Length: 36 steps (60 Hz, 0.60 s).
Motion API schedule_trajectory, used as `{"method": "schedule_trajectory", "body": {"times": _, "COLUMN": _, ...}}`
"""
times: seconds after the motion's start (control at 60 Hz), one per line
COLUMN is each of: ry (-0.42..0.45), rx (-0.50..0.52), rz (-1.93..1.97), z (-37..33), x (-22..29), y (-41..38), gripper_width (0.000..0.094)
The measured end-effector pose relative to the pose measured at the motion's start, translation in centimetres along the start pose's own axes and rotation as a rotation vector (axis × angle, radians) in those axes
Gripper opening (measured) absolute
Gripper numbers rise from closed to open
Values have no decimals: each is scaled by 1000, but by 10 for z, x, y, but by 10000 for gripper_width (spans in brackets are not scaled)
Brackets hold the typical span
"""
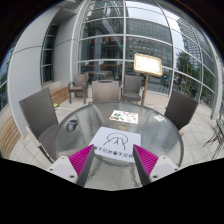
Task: Arrange mouse
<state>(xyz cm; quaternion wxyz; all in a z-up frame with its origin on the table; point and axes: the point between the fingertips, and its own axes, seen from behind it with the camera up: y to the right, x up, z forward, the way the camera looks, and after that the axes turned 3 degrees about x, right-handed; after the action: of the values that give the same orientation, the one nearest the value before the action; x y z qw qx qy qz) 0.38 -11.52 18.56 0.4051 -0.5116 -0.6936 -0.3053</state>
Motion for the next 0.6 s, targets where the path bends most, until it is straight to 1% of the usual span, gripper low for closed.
{"method": "schedule_trajectory", "body": {"times": 0.083, "ry": -42, "rx": -11, "rz": 13, "z": 1, "x": -18, "y": -3, "gripper_width": 761}}
{"method": "schedule_trajectory", "body": {"times": 0.1, "ry": -41, "rx": -14, "rz": 18, "z": 17, "x": -32, "y": -8, "gripper_width": 760}}
{"method": "schedule_trajectory", "body": {"times": 0.15, "ry": -56, "rx": -22, "rz": 28, "z": 25, "x": -47, "y": -17, "gripper_width": 761}}
{"method": "schedule_trajectory", "body": {"times": 0.167, "ry": -66, "rx": -22, "rz": 33, "z": 18, "x": -47, "y": -19, "gripper_width": 760}}
{"method": "schedule_trajectory", "body": {"times": 0.267, "ry": -120, "rx": -18, "rz": 44, "z": 51, "x": -84, "y": -55, "gripper_width": 760}}
{"method": "schedule_trajectory", "body": {"times": 0.367, "ry": -166, "rx": 1, "rz": 57, "z": 84, "x": -101, "y": -105, "gripper_width": 759}}
{"method": "schedule_trajectory", "body": {"times": 0.45, "ry": -196, "rx": 11, "rz": 86, "z": 115, "x": -104, "y": -150, "gripper_width": 760}}
{"method": "schedule_trajectory", "body": {"times": 0.6, "ry": -217, "rx": 32, "rz": 128, "z": 182, "x": -89, "y": -220, "gripper_width": 771}}
